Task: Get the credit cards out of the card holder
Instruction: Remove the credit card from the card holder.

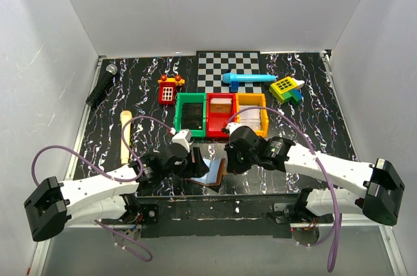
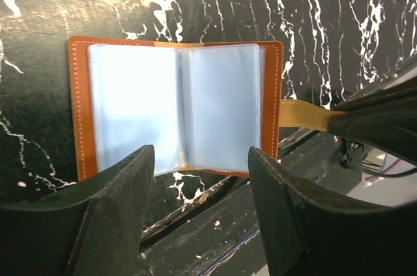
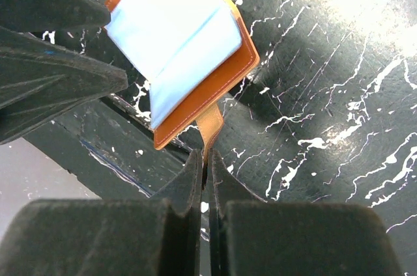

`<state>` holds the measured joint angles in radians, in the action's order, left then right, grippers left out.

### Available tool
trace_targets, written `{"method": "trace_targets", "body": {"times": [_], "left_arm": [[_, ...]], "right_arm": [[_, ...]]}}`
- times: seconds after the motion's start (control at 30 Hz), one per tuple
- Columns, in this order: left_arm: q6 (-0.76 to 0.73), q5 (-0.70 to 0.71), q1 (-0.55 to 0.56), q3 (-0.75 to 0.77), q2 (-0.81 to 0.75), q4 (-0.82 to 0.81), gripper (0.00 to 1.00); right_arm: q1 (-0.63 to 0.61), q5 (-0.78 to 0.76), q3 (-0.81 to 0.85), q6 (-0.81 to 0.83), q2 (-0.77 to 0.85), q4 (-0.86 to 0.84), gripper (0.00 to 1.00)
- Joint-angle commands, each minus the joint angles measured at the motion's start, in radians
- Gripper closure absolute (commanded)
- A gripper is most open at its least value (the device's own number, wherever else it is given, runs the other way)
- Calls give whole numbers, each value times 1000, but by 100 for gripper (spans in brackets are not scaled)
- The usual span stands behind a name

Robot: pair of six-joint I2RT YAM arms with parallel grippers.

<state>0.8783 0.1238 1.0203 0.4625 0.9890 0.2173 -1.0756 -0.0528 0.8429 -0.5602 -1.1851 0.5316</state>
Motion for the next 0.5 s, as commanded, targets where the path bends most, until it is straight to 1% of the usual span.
{"method": "trace_targets", "body": {"times": [0.0,0.07,0.13,0.27,0.37,0.47], "left_arm": [[-36,-79,-2,-19,23,-110,41],[-36,-89,-2,4,65,-111,41],[-19,-55,-2,24,77,-72,41],[24,26,-3,2,22,-4,36],[42,25,-12,-28,-1,5,32],[56,7,-15,-45,16,-13,32]], "right_arm": [[-3,1,-19,13,13,-24,99],[-3,1,-19,13,12,-25,99],[-3,1,-18,13,12,-24,99],[-3,2,-33,13,19,-30,99],[0,7,-54,13,22,-45,99],[3,11,-68,13,16,-59,99]]}}
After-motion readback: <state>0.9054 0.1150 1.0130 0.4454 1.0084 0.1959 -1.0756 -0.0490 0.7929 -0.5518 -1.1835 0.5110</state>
